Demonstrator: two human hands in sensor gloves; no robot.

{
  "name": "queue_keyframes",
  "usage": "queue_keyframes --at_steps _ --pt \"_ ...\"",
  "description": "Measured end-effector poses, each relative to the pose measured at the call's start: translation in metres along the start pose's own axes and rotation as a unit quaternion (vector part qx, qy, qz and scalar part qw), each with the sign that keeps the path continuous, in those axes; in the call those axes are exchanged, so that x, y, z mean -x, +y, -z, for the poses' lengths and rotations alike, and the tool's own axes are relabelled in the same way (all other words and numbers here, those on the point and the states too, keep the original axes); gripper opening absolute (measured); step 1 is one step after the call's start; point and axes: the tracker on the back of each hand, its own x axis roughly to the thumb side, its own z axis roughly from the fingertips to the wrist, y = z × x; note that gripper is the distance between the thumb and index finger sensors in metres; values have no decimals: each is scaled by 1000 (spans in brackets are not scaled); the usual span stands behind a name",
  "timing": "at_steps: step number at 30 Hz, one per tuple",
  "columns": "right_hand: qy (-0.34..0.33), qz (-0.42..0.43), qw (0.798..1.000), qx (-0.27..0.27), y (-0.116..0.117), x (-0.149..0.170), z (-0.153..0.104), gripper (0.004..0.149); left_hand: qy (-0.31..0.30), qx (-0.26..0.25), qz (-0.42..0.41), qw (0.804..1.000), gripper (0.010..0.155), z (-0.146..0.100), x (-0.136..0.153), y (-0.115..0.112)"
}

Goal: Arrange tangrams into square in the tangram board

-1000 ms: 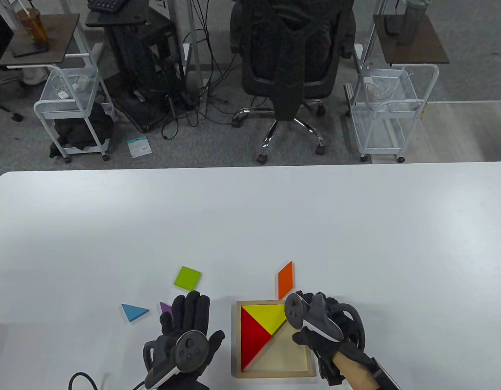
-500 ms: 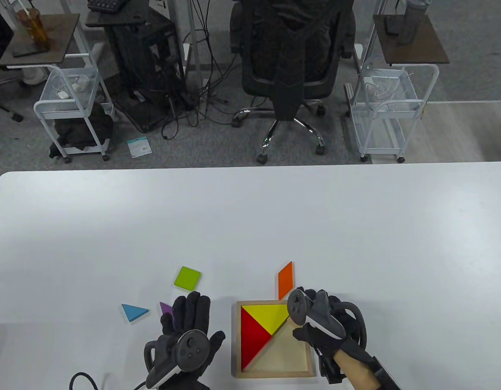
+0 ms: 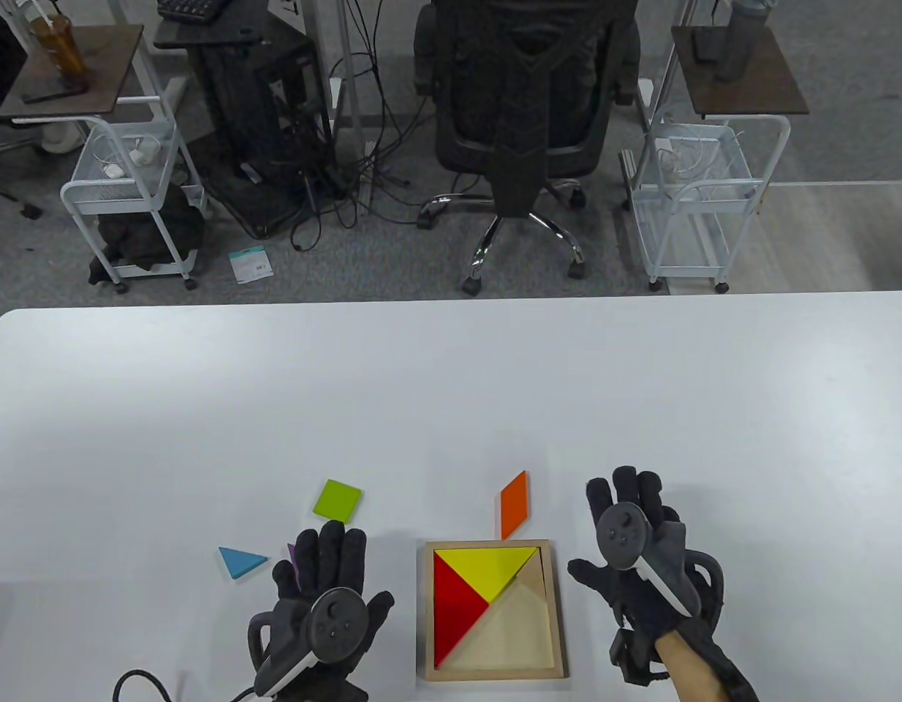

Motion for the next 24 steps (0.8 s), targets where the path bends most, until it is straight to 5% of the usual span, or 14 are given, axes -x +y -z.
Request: queue_keyframes --at_steps 11,15,20,24 --pt "-2 11 1000 -3 -4 6 -3 98 -8 50 -20 999 84 7 -8 -8" --pt "2 20 1000 5 -10 10 -5 98 -9 34 -74 997 84 19 -22 7" --pt "-2 33 999 -1 -11 14 -6 98 -48 62 -178 981 81 68 -76 32" --pt "-4 32 999 8 -12 14 -8 98 -22 111 -114 987 80 111 -118 28"
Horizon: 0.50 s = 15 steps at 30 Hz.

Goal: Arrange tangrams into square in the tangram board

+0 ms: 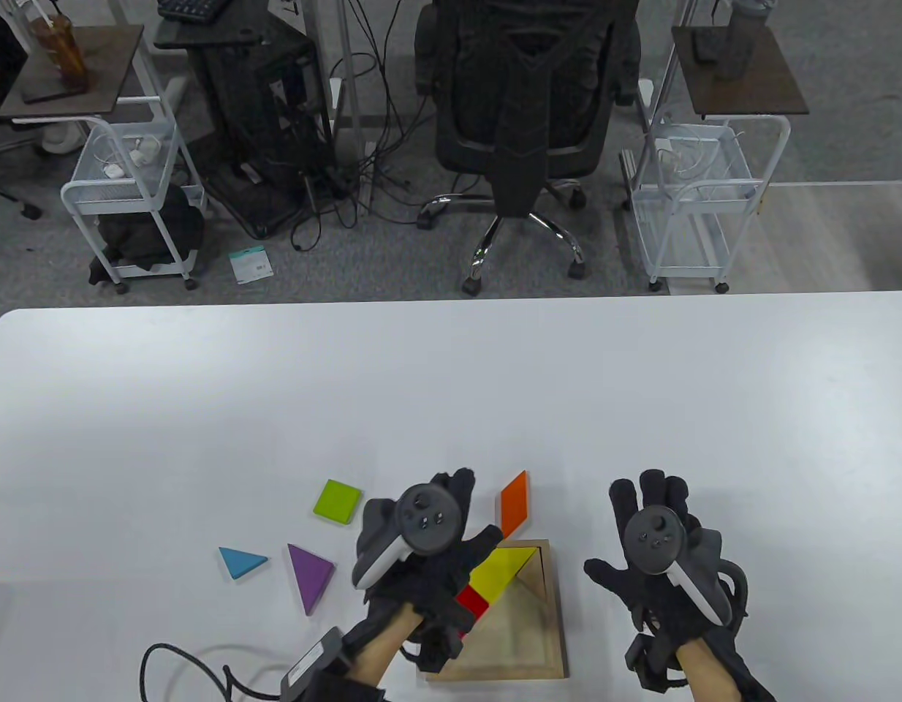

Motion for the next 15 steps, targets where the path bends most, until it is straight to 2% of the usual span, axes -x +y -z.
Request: queue_keyframes --at_steps 4,7,10,15 --pt "0 -5 1000 2 0 0 0 98 96 36 129 986 81 47 -24 -15" --pt "-5 0 1000 -5 2 -1 1 98 142 52 165 975 80 73 -29 -27" --pt "-1 -5 1000 -6 3 -1 1 98 177 72 192 963 80 92 -30 -38" --pt "3 16 1000 -22 2 4 4 98 199 95 226 949 80 109 -36 -50"
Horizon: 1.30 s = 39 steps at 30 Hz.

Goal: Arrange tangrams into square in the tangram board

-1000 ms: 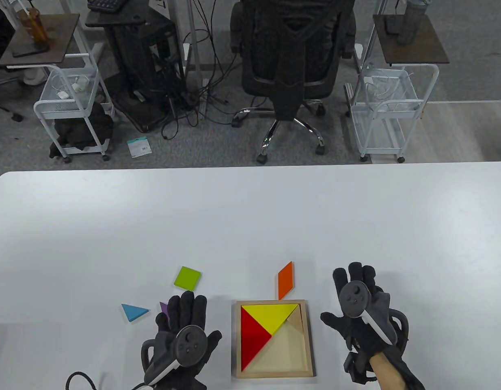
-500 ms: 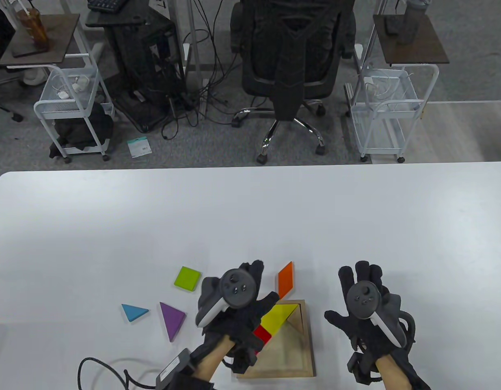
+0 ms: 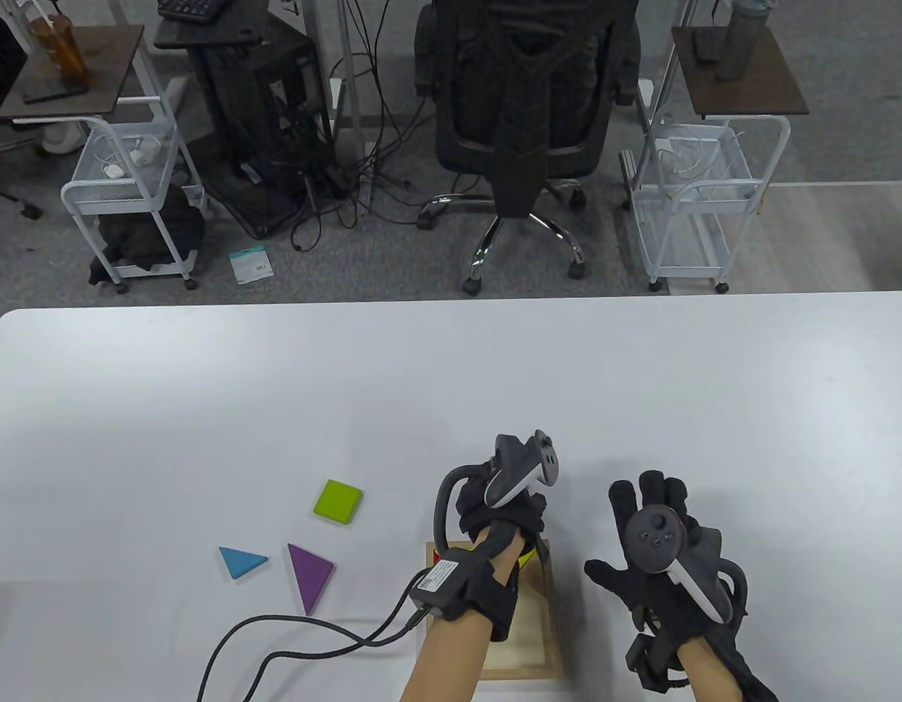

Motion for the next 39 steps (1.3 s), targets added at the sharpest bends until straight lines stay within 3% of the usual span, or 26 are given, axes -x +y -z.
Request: queue_keyframes --at_steps 2,11,27,31,35,39 --pt "5 6 1000 -3 0 3 1 98 7 16 16 1000 81 2 -5 1" --pt "26 2 1000 -13 4 8 5 98 41 -13 5 999 76 4 -15 -1" --pt "42 13 999 -20 1 15 8 98 20 -38 7 999 67 3 -8 1" --pt "39 8 999 -21 2 14 9 98 -8 -66 11 998 68 -13 9 13" --pt "34 -7 999 -20 5 11 8 98 -72 -103 11 992 68 -46 29 23" --pt "29 -18 999 -14 4 7 6 98 -141 -137 -10 981 67 -86 58 17"
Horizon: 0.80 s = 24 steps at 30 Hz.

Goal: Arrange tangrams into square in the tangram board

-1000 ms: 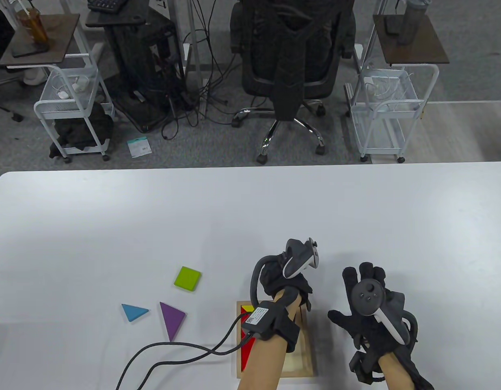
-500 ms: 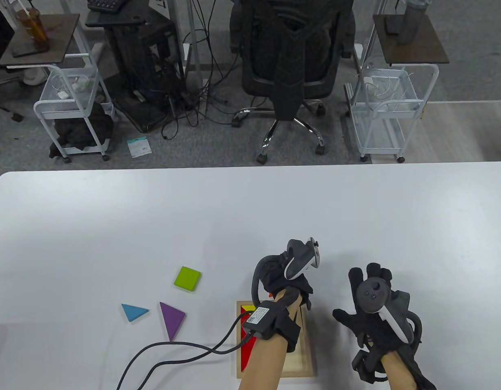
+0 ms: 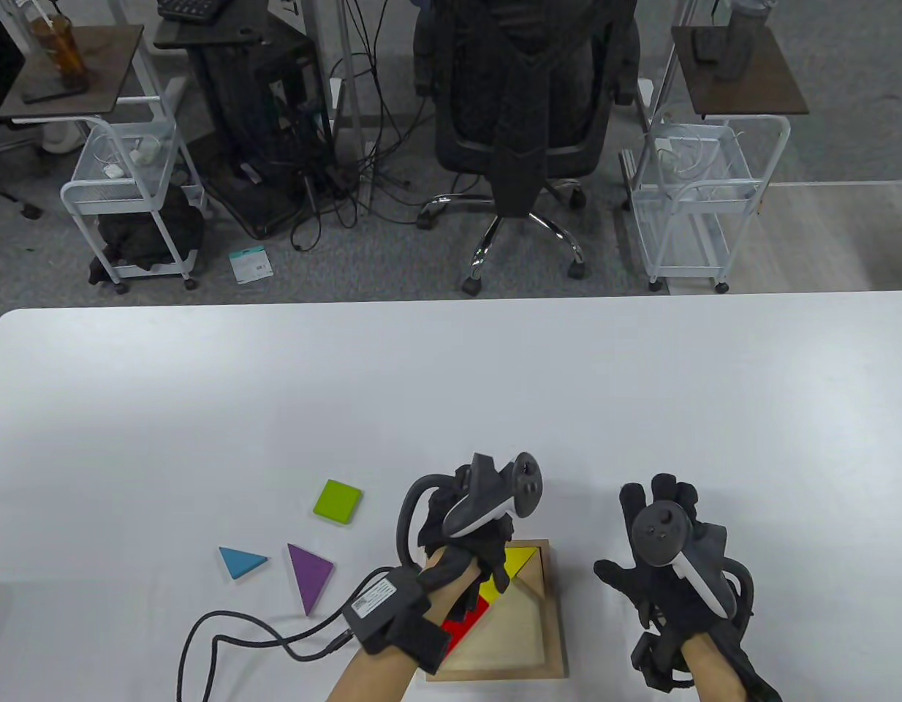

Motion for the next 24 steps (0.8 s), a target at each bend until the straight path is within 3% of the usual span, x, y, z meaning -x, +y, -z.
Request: queue_keyframes --at_steps 4,10,13,19,21,24 --pt "-2 3 1000 9 -3 0 -3 98 -34 -60 9 998 67 -58 22 -7" --pt "0 -18 1000 15 -3 -3 -5 98 -59 -118 7 991 67 -109 41 -41" --pt "0 -17 1000 20 -3 -3 -5 98 -64 -125 -7 990 67 -116 50 -60" --pt "-18 -23 999 26 -2 -9 -8 98 -68 -124 -6 990 67 -113 56 -65" --pt "-52 -22 998 24 -2 -16 -13 99 -76 -123 -17 989 67 -112 57 -65" --pt "-170 23 985 27 -1 -36 -28 95 -104 -121 -68 985 67 -111 59 -63"
